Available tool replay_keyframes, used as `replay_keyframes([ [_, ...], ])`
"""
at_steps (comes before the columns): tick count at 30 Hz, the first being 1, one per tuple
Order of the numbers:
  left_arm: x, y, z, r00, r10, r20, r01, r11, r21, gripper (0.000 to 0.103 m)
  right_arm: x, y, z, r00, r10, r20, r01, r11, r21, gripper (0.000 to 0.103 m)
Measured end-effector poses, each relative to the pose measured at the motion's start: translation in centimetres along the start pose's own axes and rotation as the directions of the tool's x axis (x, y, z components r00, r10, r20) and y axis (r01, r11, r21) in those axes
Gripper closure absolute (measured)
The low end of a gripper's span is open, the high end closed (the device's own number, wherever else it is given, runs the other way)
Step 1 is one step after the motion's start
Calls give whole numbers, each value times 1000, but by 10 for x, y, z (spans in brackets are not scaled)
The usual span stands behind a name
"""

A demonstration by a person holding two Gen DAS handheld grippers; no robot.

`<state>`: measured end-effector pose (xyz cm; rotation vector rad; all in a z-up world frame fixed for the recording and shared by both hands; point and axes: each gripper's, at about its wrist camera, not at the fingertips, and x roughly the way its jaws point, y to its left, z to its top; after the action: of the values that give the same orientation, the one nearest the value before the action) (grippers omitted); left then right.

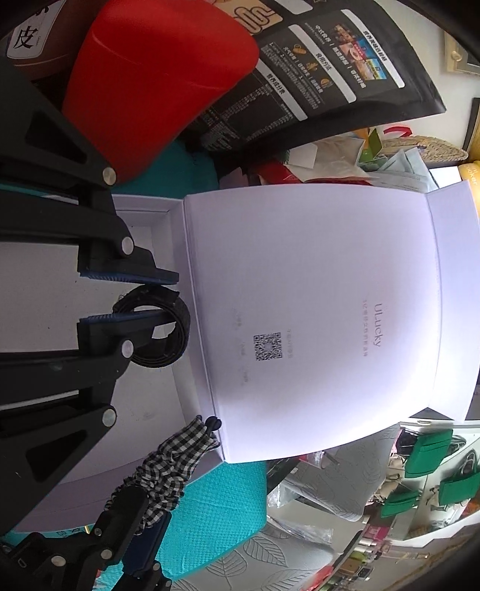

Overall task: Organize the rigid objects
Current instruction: 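Open right tool to drop scrunchie while left tool releases hair tie in box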

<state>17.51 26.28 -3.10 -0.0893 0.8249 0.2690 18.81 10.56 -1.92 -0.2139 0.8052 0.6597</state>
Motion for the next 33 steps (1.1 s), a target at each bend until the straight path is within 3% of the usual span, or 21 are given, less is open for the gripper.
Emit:
replay_keyframes([
  [10,6,0,0,996,-24,-81,21,999,-29,89,-4,-1,0,998,-62,-13,62,998,-8,80],
  [18,-7,-7,2,998,1,-60,-2,1000,-16,86,-16,-9,-5,996,-93,-14,94,995,21,80],
  [21,-15,-9,3,999,13,-42,-13,1000,-12,76,-23,-10,-5,995,-101,-7,101,995,26,80],
  [23,-21,-9,5,999,25,-31,-26,1000,-9,56,-29,-10,-5,994,-105,-1,105,994,28,80],
  [25,-27,-9,7,999,36,-16,-36,999,-3,45,-35,-10,-6,994,-109,5,109,994,28,79],
  [33,-61,-12,10,998,44,50,-44,999,11,41,-62,-10,-7,991,-127,47,125,991,37,76],
])
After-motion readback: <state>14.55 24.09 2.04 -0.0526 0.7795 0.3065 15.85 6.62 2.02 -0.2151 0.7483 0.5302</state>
